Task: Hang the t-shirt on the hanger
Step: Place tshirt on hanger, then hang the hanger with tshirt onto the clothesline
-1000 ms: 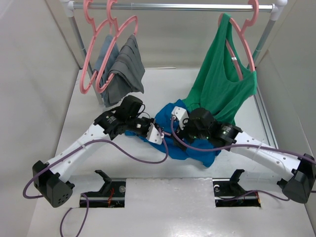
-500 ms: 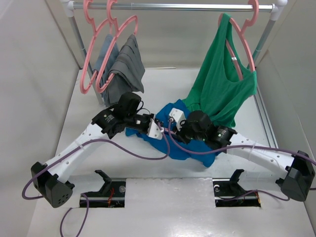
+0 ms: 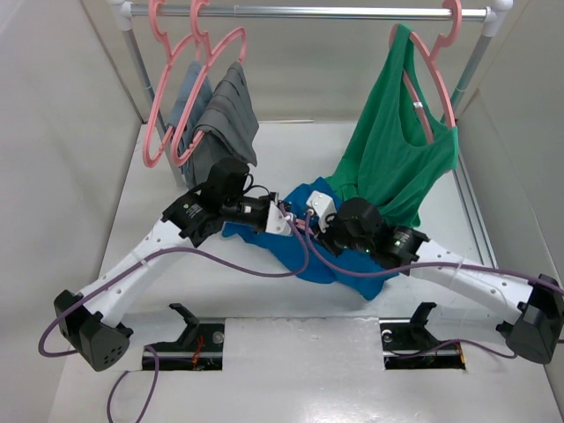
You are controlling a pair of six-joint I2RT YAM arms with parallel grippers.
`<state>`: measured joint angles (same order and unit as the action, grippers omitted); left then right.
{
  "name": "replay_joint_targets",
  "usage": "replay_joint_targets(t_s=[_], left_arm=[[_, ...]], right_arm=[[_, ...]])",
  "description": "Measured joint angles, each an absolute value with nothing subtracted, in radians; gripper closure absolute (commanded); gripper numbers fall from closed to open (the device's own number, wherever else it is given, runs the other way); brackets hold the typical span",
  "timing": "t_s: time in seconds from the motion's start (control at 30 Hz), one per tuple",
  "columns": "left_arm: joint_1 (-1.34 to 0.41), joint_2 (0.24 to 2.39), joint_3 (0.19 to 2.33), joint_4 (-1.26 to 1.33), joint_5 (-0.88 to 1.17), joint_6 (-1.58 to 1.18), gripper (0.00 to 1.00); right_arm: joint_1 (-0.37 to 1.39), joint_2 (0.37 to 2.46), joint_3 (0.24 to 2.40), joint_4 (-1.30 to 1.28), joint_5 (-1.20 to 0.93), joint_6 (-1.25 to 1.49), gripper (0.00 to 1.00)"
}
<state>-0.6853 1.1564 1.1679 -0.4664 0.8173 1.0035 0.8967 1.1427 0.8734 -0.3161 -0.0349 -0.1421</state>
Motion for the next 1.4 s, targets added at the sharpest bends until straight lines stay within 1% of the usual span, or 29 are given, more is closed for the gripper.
replay_joint_targets(t_s=[0.1,0.13,0.33,0.5,0.6,0.7,0.77,0.9,1.0,1.17,1.4], left_arm=[[-0.690,1.154,1.168,-0.410,0.807,0.968,0.33],[-0.690,1.149,1.166,-0.379,0.791,0.945,0.00],[-0.687,1.065,1.097,-0.117,0.625,0.740,0.00],[-0.687,1.028,1.070,0.071,0.485,0.597,0.00],[-0.687,1.016,1.064,0.142,0.435,0.535,0.00],[-0.686,1.011,1.055,0.179,0.415,0.500,0.00],[-0.686,1.010,1.047,0.191,0.414,0.486,0.00],[-0.686,1.009,1.032,0.190,0.418,0.471,0.00],[-0.686,1.002,1.023,0.190,0.418,0.469,0.00],[-0.686,0.987,1.019,0.183,0.418,0.469,0.00],[-0.686,0.970,1.005,0.182,0.418,0.469,0.00]], right_arm=[[0.896,1.104,0.883,-0.358,-0.011,-0.128,1.00],[0.896,1.094,0.894,-0.381,0.001,-0.121,1.00],[0.865,1.068,1.073,-0.579,0.053,-0.068,1.00],[0.732,1.041,1.265,-0.739,0.068,-0.036,1.00],[0.664,1.042,1.406,-0.834,0.099,-0.028,1.00],[0.645,1.085,1.594,-0.943,0.139,-0.031,1.00],[0.645,1.153,1.770,-1.019,0.160,-0.039,1.00],[0.637,1.300,2.090,-1.101,0.197,-0.068,1.00],[0.600,1.385,2.256,-1.142,0.210,-0.091,1.00],[0.543,1.472,2.390,-1.193,0.233,-0.118,1.00],[0.505,1.506,2.405,-1.143,0.237,-0.148,1.00]])
